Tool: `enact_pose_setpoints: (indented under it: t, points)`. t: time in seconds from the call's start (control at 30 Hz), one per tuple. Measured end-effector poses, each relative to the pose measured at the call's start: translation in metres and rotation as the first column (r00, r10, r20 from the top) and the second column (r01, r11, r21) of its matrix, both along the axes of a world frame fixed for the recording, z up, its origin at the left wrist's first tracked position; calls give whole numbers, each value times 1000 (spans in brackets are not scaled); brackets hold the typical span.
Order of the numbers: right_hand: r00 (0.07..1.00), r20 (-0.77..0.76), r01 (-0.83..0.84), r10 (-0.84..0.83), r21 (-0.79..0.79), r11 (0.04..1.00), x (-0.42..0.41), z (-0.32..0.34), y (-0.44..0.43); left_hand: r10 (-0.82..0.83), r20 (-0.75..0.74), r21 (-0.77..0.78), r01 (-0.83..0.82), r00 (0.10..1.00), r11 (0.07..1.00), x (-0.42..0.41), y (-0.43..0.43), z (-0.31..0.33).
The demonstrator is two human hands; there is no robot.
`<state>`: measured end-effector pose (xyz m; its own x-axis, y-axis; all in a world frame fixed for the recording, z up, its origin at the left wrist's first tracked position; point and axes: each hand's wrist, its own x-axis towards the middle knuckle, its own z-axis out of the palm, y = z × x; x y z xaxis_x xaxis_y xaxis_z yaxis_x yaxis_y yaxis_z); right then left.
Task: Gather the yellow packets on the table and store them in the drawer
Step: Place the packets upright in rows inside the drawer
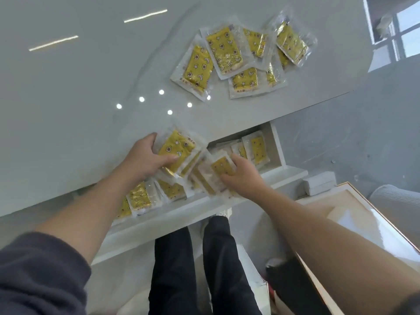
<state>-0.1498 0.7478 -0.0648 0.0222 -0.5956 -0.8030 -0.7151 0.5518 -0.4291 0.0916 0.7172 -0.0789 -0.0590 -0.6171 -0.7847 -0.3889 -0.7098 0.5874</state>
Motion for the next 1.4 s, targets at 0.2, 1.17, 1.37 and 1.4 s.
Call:
enact_pose_setpoints:
  t: [0.2,1.17,1.37,1.4]
  points:
    - [949,-51,313,-311,26,949,-59,-29,11,203,42,43,-205,978,978,-60,77,-36]
    - [989,112,57,-93,294,954,79,-112,34,257,485,160,-374,836,914,44,139,-110]
    - [718,-354,-577,599,178,797,95,-129,41,-103,669,265,-107,736,958,66,146,-130]
    - [609,-432,-672,666,167,722,95,-127,41,-161,714,273,-58,682,960,65,147,-127]
